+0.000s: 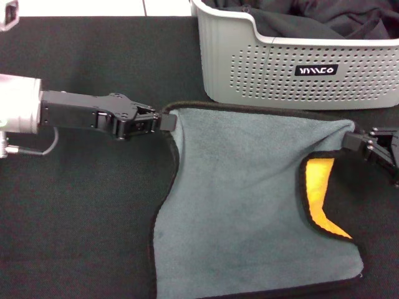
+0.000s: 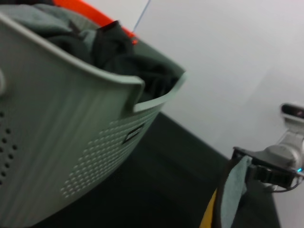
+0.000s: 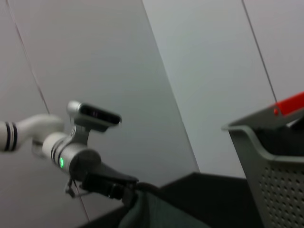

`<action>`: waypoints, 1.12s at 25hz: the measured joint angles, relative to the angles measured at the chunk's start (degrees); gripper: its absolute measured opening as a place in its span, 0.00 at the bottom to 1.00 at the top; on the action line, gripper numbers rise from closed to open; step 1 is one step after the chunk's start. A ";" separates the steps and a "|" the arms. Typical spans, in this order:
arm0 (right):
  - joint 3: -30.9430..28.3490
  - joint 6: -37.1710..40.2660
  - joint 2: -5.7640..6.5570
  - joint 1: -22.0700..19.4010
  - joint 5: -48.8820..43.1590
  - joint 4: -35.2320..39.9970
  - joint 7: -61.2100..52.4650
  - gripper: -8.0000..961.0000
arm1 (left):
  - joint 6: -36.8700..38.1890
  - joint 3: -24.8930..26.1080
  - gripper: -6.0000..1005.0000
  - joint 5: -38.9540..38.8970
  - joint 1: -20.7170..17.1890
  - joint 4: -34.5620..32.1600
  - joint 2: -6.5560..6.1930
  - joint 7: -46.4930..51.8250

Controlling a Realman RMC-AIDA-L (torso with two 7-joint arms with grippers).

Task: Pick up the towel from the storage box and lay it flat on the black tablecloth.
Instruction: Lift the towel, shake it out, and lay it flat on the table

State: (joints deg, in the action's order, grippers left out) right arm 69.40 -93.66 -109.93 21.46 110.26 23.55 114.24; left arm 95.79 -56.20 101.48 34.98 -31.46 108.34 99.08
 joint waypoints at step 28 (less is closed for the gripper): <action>-0.29 6.46 7.39 13.06 -30.71 20.26 -5.81 0.02 | -14.72 -0.26 0.01 5.72 3.04 0.91 3.98 -0.08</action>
State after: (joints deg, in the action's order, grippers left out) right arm 69.11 -87.19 -102.54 34.52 79.56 43.81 108.42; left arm 81.07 -56.47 107.20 38.02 -30.55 112.32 99.00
